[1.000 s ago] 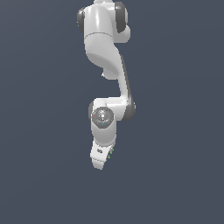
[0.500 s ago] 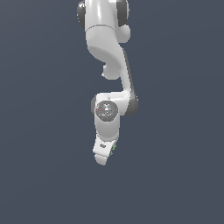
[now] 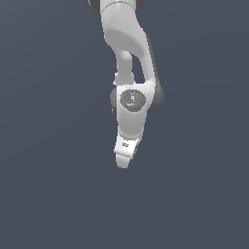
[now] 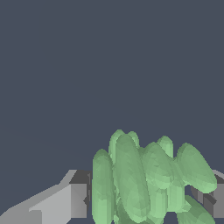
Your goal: Pick up the object and move it to a goal position.
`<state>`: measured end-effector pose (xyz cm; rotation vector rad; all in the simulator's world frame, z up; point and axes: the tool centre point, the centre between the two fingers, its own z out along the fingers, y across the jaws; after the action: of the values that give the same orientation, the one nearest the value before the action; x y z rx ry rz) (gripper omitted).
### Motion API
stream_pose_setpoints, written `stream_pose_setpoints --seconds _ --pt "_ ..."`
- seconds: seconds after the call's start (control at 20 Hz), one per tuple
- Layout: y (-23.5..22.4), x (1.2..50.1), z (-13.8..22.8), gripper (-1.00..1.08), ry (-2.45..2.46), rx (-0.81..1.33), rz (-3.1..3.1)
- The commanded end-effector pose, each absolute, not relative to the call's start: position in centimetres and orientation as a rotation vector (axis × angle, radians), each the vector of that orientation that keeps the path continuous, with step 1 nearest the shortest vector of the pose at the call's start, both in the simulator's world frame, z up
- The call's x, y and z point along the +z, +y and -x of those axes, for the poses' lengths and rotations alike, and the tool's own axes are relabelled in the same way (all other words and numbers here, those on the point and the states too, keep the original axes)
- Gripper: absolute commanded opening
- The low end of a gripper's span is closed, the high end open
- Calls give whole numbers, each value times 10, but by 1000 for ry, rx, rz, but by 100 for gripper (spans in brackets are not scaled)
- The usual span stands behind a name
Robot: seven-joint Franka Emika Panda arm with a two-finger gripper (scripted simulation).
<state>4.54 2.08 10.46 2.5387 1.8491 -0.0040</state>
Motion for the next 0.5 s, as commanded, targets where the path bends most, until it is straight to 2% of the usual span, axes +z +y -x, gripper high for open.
stream_pose_setpoints --seconds 0.0,0.45 --pt "34 122 -32 -100 1849 -4 -2537" --pt "84 187 20 -100 1848 -6 -2535"
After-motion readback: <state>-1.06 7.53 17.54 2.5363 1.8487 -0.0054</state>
